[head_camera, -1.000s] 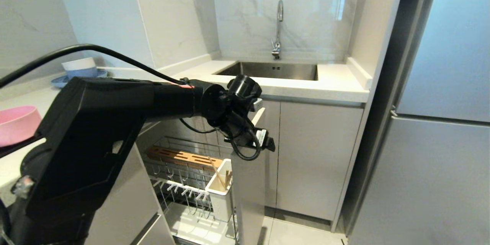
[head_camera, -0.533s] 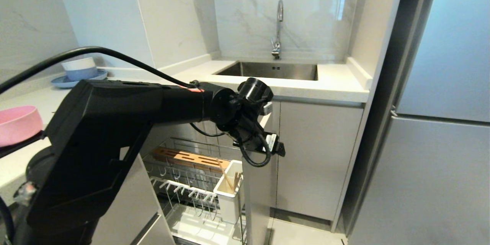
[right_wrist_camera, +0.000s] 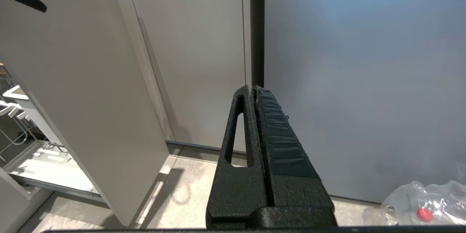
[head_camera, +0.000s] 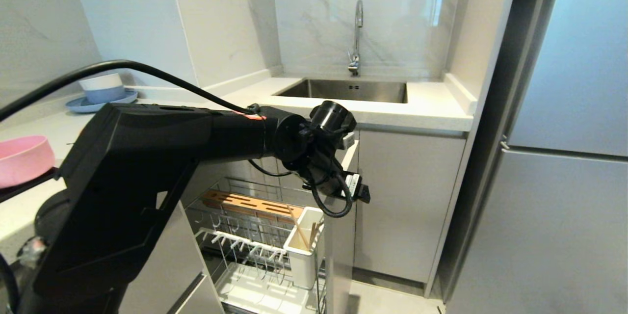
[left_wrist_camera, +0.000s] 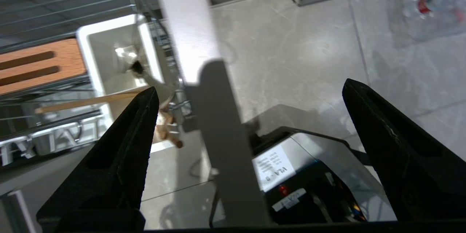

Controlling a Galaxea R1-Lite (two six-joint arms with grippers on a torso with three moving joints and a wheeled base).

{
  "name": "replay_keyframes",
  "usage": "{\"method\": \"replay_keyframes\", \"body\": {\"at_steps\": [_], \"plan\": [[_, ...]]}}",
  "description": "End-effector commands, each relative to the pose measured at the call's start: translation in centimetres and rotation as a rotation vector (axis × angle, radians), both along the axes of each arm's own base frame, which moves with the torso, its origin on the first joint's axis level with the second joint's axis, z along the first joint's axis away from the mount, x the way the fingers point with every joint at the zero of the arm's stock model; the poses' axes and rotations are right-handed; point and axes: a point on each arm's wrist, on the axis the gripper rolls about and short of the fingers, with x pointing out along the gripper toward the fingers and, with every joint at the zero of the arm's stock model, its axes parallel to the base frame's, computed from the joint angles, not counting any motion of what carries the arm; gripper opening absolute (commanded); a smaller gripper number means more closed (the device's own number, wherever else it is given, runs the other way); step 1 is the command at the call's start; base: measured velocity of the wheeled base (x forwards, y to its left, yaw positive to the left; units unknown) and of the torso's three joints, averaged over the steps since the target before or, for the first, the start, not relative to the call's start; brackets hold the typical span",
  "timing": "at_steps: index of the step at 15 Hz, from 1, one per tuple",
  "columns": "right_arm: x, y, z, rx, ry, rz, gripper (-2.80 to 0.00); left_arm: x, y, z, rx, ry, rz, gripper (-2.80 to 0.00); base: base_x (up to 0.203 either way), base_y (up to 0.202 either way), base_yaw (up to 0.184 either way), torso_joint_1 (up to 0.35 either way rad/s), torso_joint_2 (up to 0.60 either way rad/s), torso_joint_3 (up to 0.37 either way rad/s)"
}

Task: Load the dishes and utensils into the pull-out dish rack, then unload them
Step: Open the cupboard, then pick up the bowl and place it in the cupboard

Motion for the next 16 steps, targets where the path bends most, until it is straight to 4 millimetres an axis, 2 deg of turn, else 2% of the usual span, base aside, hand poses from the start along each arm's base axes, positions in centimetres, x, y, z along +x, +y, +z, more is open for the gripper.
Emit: {"method": "replay_keyframes", "body": {"at_steps": [1,3,5,8,12,16], "plan": [[0.0,0.0,0.0,0.001,0.002,0.0,-2.8,0.1,0.3,0.1,0.012,-0.009,0.019,0.0,0.0,0.0,0.0,0.0,0.0,0.0],[0.0,0.0,0.0,0.001,0.002,0.0,-2.8,0.0,0.4,0.6,0.015,-0.023,0.044,0.0,0.0,0.0,0.0,0.0,0.0,0.0],[0.0,0.0,0.0,0.001,0.002,0.0,-2.8,-0.5,0.8,1.8,-0.002,-0.043,0.046,0.0,0.0,0.0,0.0,0.0,0.0,0.0],[0.0,0.0,0.0,0.001,0.002,0.0,-2.8,-1.8,1.8,5.1,-0.051,-0.094,0.054,0.0,0.0,0.0,0.0,0.0,0.0,0.0],[0.0,0.0,0.0,0.001,0.002,0.0,-2.8,-5.7,4.4,10.6,-0.131,-0.176,0.055,0.0,0.0,0.0,0.0,0.0,0.0,0.0],[0.0,0.0,0.0,0.001,0.002,0.0,-2.8,-10.7,8.1,14.6,-0.17,-0.264,0.077,0.0,0.0,0.0,0.0,0.0,0.0,0.0]]}}
